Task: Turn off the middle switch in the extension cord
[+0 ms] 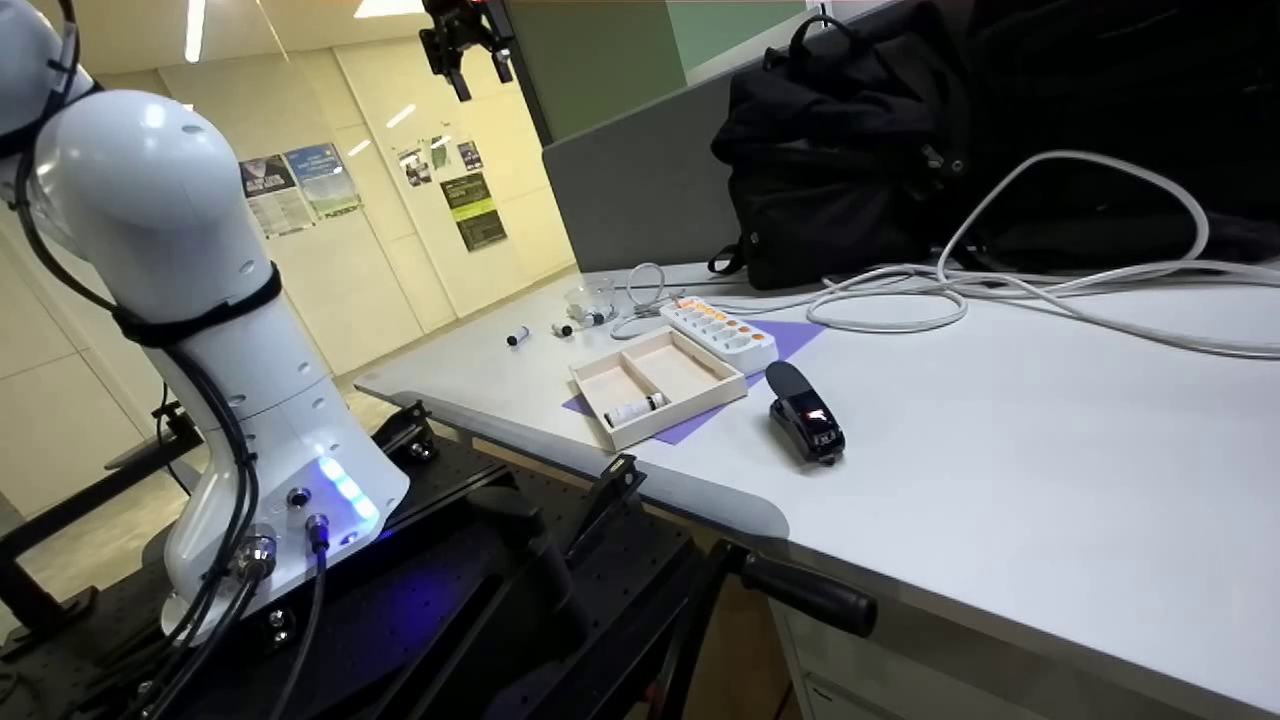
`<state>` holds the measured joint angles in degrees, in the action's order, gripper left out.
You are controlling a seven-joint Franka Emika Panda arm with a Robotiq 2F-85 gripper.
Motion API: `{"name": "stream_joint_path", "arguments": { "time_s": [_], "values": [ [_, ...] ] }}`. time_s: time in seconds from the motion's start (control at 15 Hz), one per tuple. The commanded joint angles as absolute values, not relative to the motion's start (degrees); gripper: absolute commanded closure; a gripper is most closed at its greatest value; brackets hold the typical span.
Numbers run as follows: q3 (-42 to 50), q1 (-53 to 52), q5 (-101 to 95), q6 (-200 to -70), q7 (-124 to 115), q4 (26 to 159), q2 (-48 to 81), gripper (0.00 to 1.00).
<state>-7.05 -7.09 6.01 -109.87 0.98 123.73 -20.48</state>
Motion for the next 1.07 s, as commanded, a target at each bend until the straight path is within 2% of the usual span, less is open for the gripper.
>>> {"name": "stream_joint_path", "arguments": {
  "time_s": [0.0,0.47,0.53,0.6,0.67,1.0],
  "values": [
    [-2.63,-5.71,11.02,-119.27,4.15,127.77,-19.97,0.0],
    [8.31,-0.72,23.0,-134.38,19.4,126.68,-3.92,0.0],
    [9.0,-0.05,25.5,-134.0,21.39,125.05,-0.91,0.0],
    [9.54,0.37,30.73,-127.65,24.48,122.64,1.17,0.0],
    [7.61,1.19,25.74,-133.05,21.67,128.22,-3.64,0.0],
    [7.46,2.24,30.11,-129.39,24.76,123.77,1.64,0.0]
  ]
}}
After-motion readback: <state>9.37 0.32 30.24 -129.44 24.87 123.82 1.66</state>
